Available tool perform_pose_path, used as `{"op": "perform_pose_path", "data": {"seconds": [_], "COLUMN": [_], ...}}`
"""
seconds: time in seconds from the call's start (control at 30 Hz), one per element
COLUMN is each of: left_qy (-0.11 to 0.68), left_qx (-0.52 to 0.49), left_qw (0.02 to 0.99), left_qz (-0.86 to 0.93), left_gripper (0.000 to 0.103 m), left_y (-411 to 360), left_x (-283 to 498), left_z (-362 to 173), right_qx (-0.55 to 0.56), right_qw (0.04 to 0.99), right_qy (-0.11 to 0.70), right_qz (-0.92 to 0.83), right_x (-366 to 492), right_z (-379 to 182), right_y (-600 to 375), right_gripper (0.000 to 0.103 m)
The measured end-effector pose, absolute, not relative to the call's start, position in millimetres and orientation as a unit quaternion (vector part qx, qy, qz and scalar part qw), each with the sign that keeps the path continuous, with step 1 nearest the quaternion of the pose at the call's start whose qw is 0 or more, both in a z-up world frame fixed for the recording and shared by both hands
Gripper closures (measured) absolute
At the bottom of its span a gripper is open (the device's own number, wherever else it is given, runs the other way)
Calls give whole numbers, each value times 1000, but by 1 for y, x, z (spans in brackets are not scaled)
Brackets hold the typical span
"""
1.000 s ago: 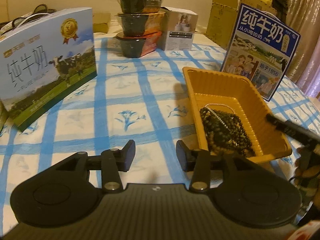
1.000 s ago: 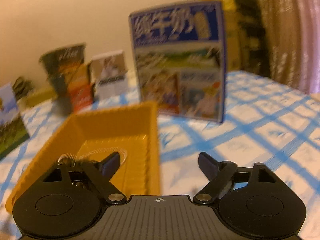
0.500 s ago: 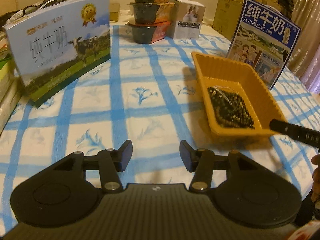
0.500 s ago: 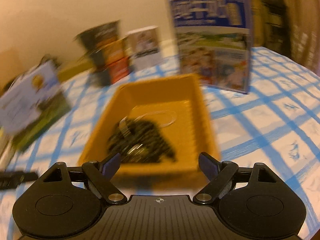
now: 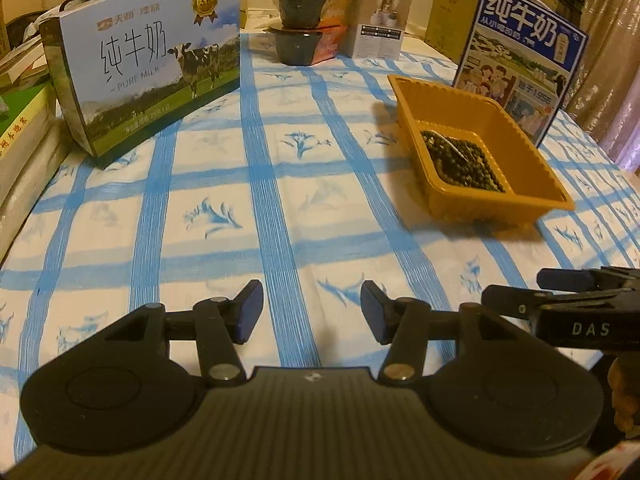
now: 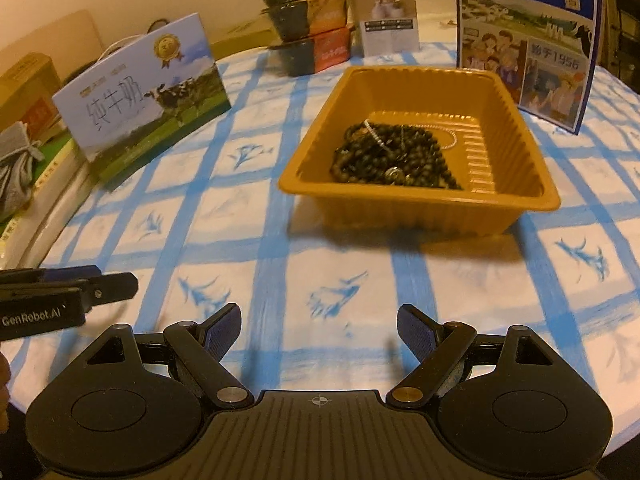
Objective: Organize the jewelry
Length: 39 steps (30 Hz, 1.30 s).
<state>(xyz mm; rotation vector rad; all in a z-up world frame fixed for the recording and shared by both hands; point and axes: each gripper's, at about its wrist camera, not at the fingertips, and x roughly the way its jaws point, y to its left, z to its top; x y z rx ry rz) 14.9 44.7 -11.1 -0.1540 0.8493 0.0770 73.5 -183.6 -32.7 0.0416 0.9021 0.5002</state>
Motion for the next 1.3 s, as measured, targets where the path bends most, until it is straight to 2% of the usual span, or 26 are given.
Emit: {"op": "perform_pose_path", "data": {"seconds": [0.13, 1.3], "left_qy": [406, 409], "left_qx": [-69, -50], "left_qw": [911, 911], "left_qz": [34, 15], "left_gripper": [45, 44], "left_y": [40, 18], "left_x": [4, -7], "left_z": [-9, 0], "right_qx": [19, 14], "right_qw": [866, 875], "right_qy": [437, 422], "right_qz": [241, 237], "right_x": [63, 49], "right_z": [-31, -21], "right_y": [-184, -191], "right_gripper": [18, 18]}}
